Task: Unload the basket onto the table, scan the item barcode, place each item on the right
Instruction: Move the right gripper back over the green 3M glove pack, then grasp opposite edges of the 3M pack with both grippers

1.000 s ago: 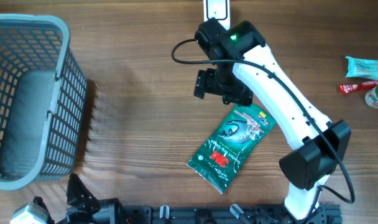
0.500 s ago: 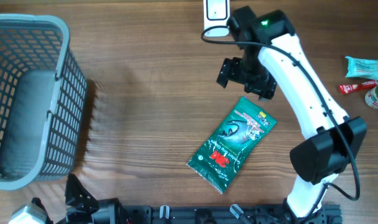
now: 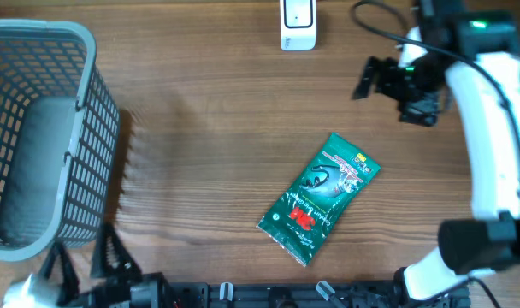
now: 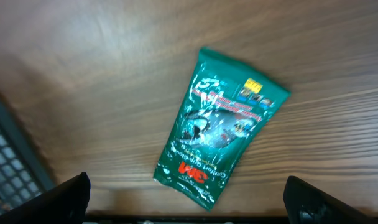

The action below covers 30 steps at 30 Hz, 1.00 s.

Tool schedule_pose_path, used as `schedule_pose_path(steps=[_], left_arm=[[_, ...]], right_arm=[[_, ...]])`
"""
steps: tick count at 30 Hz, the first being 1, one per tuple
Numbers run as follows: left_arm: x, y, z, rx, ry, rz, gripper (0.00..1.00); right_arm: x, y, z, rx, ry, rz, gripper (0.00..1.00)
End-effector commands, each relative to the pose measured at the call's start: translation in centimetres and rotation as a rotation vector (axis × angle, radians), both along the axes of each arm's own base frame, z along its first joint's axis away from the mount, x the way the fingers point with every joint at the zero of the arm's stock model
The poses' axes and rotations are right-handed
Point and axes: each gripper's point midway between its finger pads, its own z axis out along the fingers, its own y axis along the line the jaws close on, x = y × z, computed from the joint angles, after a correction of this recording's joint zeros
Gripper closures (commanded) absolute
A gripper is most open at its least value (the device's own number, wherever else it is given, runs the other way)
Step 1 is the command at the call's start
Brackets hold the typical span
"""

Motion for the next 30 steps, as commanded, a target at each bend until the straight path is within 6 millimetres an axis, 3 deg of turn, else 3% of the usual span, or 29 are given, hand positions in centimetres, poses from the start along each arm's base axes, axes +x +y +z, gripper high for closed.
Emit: schedule_pose_path(steps=[1,7,10,13,20,24,27,30], left_arm=[[4.1,-3.6,-1.4,-0.074,0.157,-0.231,0.00],[10.3,-8.5,-3.4,-0.204,0.371,-0.549,0.00],[12.0,-9.6,-5.0,-0.259,0.467,-0.617,0.00],[12.8,-11.4,-6.0,-0.273,0.533,-0.707,0.00],[12.9,-17.5,-7.8,-0.106,0.608,-0.879,0.00],[12.0,-21.8,-9.3,-0.004,0.657,-0.983,0.00],[12.0,-24.8,-11.0,0.021,0.708,-1.054,0.00],[11.7,-27.7,-14.0,0.062,0.800,-1.113,0.00]], right_arm=[[-1.7,-0.9,2.9,0.028,-0.107,0.041,0.00],[-4.3,-2.1,4.3,0.025,-0.156,0.000,0.00],[-5.0,-2.1,4.0,0.029,-0.139,-0.025,0.00],[-5.4,-2.3,2.5,0.027,-0.077,-0.086,0.00],[-5.5,-3.6,-3.4,-0.002,0.056,-0.251,0.00],[-6.0,-4.4,-7.0,0.030,0.124,-0.329,0.01],[-6.4,-3.0,-10.6,0.127,0.162,-0.325,0.00],[-7.0,-1.3,-14.5,0.231,0.176,-0.309,0.04]])
